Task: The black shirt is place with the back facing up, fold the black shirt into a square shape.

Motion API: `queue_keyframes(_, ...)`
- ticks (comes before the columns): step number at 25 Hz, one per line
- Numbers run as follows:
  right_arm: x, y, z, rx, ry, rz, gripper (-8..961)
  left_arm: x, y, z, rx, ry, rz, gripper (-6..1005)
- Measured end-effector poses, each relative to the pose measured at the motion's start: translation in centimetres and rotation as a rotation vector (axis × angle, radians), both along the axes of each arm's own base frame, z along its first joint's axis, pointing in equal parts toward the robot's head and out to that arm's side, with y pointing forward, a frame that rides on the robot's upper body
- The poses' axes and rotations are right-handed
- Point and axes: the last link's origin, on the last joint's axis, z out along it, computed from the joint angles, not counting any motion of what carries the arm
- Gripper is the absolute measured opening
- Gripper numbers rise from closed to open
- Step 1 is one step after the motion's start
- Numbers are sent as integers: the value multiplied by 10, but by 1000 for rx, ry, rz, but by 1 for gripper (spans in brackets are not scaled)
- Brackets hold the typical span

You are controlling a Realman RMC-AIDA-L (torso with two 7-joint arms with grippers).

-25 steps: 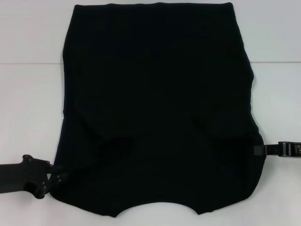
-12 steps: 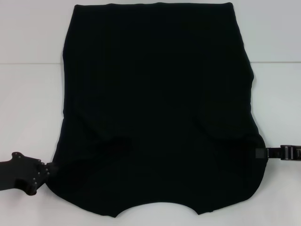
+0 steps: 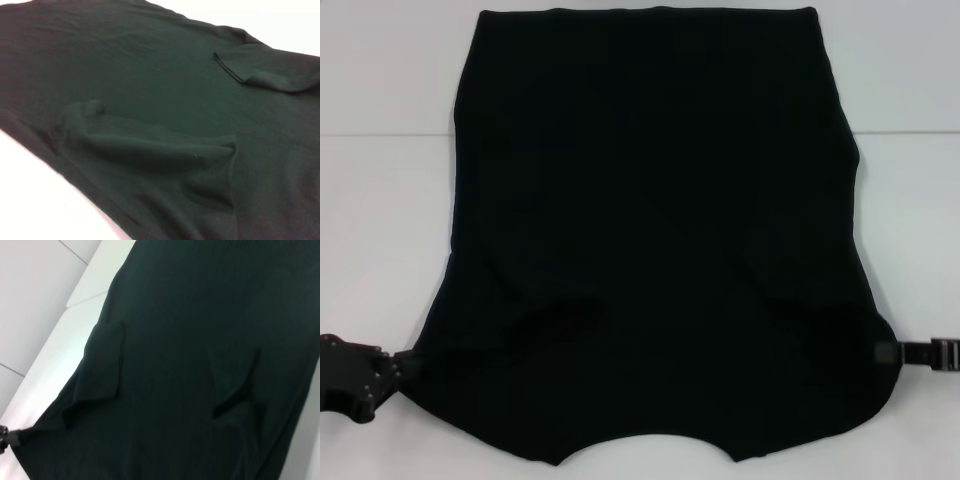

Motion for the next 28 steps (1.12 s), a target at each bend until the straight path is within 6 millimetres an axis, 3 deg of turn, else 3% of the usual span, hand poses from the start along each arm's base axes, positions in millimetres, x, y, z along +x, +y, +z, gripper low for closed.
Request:
queue_keyframes(13, 27, -49, 3, 6, 47, -25, 31, 1, -14, 9, -9, -80, 24, 7)
queue_keyframes(28, 53, -114, 24, -2, 52, 58, 32, 10, -62, 14, -130, -230, 10, 7)
